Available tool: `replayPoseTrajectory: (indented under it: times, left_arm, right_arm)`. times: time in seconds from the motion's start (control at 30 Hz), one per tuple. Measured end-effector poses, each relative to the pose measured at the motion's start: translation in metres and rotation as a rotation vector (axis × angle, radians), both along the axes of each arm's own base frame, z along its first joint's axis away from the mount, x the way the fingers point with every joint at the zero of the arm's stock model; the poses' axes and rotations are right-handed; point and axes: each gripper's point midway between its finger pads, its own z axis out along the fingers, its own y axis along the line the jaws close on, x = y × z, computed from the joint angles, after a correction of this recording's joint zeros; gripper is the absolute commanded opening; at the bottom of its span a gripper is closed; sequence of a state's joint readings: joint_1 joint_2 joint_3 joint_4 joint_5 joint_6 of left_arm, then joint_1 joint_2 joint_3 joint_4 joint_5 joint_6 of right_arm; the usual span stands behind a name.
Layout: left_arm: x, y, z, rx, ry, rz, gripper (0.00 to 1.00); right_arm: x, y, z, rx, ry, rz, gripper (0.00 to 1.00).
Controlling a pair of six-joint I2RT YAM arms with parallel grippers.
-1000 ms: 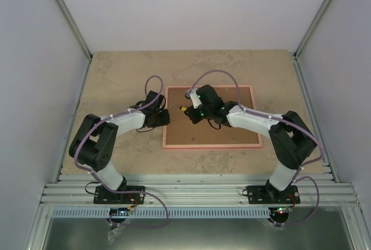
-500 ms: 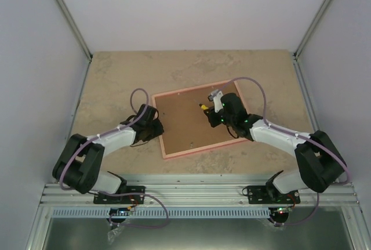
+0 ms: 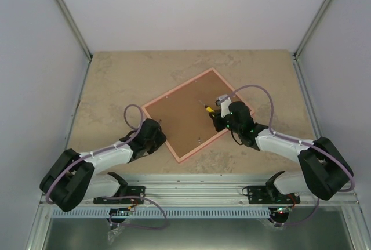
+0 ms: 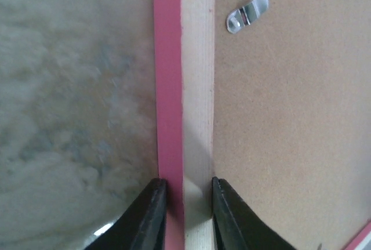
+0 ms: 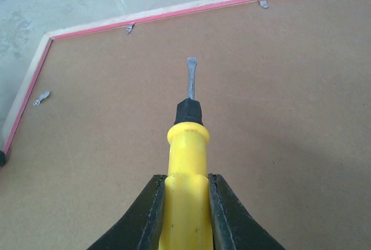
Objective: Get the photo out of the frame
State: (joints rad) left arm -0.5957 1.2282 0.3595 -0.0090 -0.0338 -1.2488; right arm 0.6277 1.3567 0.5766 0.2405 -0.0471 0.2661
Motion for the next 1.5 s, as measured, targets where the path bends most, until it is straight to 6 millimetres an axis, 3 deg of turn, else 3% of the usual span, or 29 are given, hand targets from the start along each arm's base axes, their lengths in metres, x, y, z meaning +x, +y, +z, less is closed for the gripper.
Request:
replayPoseTrajectory:
  times: [0.17, 0.33, 0.53, 0.63, 0.77, 0.9, 1.07, 1.23, 1.5]
  left_arm:
    - [-0.009, -0.003, 0.005, 0.005, 0.015, -0.002, 0.45]
    - [0.001, 0.005, 0.038, 0.074, -0.066, -0.019, 0.58]
    - [0.051, 0.025, 0.1, 0.216, -0.196, -0.074, 0.64]
    - [0.079, 0.033, 0.117, 0.321, -0.212, -0.133, 0.66]
    - [0.111, 0.018, 0.125, 0.437, -0.206, -0.293, 0.68]
    - [0.139, 0.005, 0.119, 0.523, -0.194, -0.432, 0.69]
    - [0.163, 0.003, 0.085, 0.608, -0.123, -0.57, 0.69]
    - [0.183, 0.011, 0.055, 0.608, -0.054, -0.644, 0.69]
    - [0.207, 0.034, 0.04, 0.497, -0.024, -0.646, 0.7]
  right_arm:
    - [0.001, -0.002, 0.003, 0.014, -0.02, -0.007, 0.0]
    - [-0.003, -0.005, 0.007, 0.027, -0.038, -0.008, 0.0]
    - [-0.002, -0.003, 0.015, 0.047, -0.063, -0.003, 0.01]
    - [-0.003, -0.003, 0.017, 0.051, -0.068, -0.003, 0.0]
    - [-0.004, -0.004, 0.021, 0.06, -0.082, -0.002, 0.0]
    - [-0.004, -0.004, 0.023, 0.065, -0.091, -0.002, 0.0]
    - [-0.004, -0.004, 0.024, 0.067, -0.094, 0.003, 0.0]
    - [-0.005, -0.003, 0.025, 0.072, -0.095, 0.008, 0.01]
    - [-0.005, -0.002, 0.025, 0.068, -0.097, 0.015, 0.0]
